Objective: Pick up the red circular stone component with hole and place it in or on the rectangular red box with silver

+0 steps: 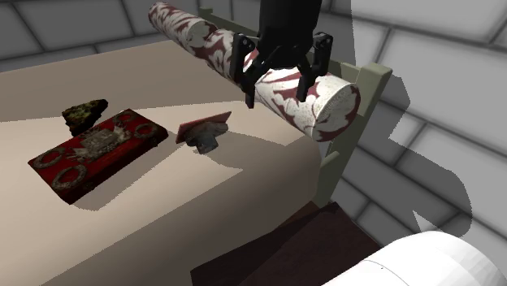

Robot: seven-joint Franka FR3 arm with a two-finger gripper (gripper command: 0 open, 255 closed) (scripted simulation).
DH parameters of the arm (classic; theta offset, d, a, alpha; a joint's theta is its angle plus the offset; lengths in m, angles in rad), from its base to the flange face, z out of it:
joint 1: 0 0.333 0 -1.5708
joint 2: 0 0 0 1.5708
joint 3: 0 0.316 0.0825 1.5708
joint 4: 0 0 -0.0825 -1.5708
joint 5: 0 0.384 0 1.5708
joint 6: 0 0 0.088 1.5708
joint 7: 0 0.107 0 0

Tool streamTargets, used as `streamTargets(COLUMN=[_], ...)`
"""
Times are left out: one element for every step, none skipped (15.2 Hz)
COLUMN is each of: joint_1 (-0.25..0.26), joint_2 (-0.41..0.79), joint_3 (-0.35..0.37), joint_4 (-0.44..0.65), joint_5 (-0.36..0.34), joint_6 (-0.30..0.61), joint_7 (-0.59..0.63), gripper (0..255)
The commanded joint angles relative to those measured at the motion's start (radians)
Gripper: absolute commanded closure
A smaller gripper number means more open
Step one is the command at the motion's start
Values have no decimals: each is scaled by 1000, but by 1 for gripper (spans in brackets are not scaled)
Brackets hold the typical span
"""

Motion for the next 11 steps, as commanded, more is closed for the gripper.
streamTargets(joint_1=[0, 5, 11, 17, 23, 30, 36, 43, 51, 58, 66], joint_2=[0, -9, -17, -22, -25, -25, -23, -19, -12, -2, 11], joint_3=[0, 6, 13, 20, 27, 34, 41, 48, 56, 64, 71], joint_4=[0, -38, -75, -110, -144, -176, -206, -235, -262, -288, -311], joint_5=[0, 6, 11, 17, 23, 30, 36, 43, 49, 56, 63], joint_6=[0, 52, 105, 158, 212, 268, 324, 380, 438, 497, 557], joint_7=[0, -3, -6, -9, -12, -16, -19, -23, -26, -30, -34], gripper=[0, 0, 0, 0, 0, 0, 0, 0, 0, 0, 0])
